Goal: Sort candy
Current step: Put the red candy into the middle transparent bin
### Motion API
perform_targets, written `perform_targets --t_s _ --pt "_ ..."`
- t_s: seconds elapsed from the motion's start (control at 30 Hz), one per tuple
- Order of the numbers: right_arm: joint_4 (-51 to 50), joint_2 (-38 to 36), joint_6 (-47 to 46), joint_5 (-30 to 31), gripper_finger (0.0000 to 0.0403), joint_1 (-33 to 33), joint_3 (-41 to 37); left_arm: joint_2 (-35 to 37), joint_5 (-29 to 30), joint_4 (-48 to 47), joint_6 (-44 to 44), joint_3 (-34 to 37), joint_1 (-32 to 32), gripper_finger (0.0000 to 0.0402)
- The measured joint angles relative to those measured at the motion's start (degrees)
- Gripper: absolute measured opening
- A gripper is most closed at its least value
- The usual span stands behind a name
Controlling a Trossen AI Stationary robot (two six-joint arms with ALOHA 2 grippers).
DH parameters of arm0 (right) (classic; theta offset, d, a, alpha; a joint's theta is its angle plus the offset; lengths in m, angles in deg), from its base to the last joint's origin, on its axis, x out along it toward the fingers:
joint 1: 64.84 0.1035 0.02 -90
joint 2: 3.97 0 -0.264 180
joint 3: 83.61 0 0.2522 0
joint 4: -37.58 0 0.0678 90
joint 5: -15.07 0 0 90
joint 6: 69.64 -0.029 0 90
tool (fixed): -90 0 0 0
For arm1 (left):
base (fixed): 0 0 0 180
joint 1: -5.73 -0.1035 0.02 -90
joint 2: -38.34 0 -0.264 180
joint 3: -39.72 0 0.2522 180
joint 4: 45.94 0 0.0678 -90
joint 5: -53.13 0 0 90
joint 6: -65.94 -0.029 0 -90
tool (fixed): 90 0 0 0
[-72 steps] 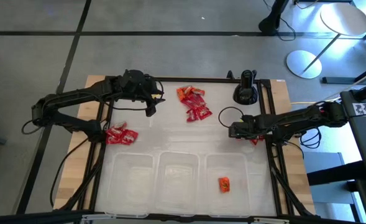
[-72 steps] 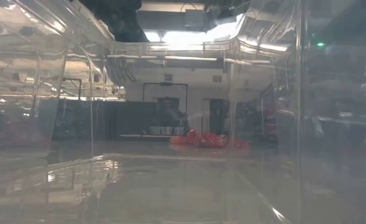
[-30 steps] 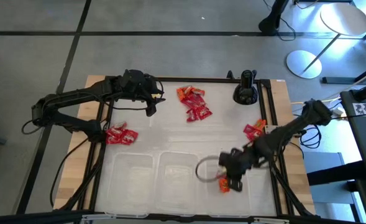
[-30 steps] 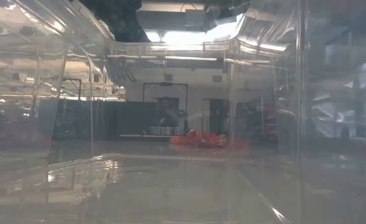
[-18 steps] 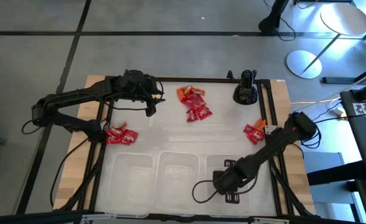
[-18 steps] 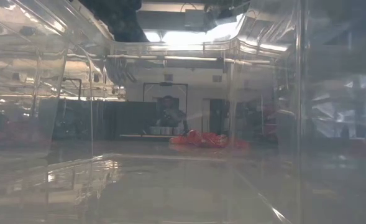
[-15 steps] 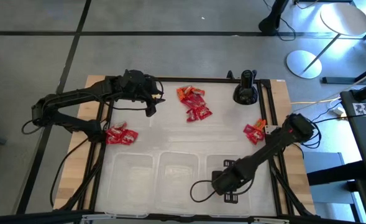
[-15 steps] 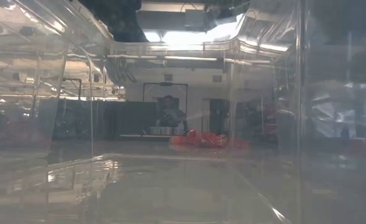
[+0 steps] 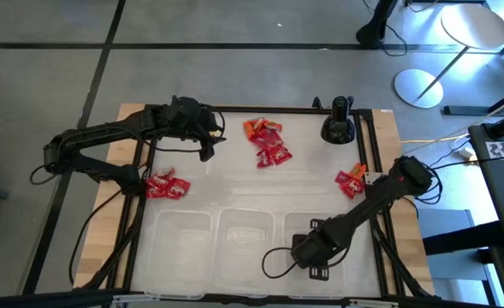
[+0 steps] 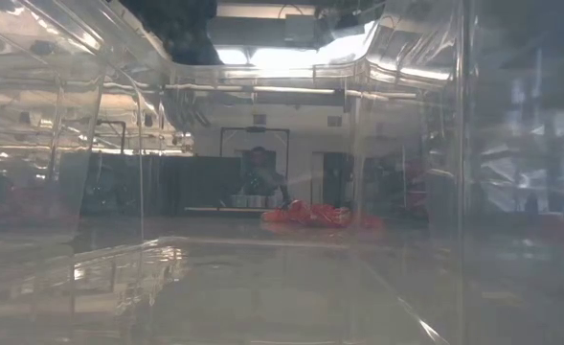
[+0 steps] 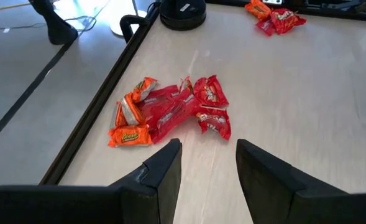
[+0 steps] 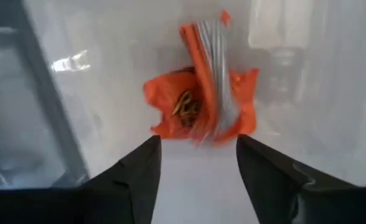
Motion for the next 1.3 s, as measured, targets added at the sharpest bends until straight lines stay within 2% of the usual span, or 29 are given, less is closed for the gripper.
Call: perform_targets --t_s 0.1,0.3,0.57,0.87,1.03,1.3 --pt "-4.7 -2.9 0.1 0.5 0.021 -0.5 2.7 0.0 0.0 0.1 -0.1 0.0 0.0 0.0143" --pt "-14.3 -11.2 -1.7 3.4 0.0184 -3.8 6.5 0.0 0.0 0.8 -0.2 0.0 0.0 0.0143" --pt "-22.3 -22.2 -15.1 8.7 0.0163 -12.8 7.2 0.0 0.0 1.4 0.5 0.0 0.0 0.0143" --pt "-37.3 -27.5 -18.8 17.0 0.0163 -21.1 7.0 0.0 0.0 1.1 3.0 0.0 0.0 0.0143" --pt "-37.0 -31.1 -18.0 16.4 0.0163 -26.5 0.5 0.0 0.0 1.1 5.7 0.0 0.0 0.0143" --pt "-29.0 -41.3 -18.0 11.9 0.0163 -35.1 -19.7 0.0 0.0 1.0 7.5 0.0 0.0 0.0143"
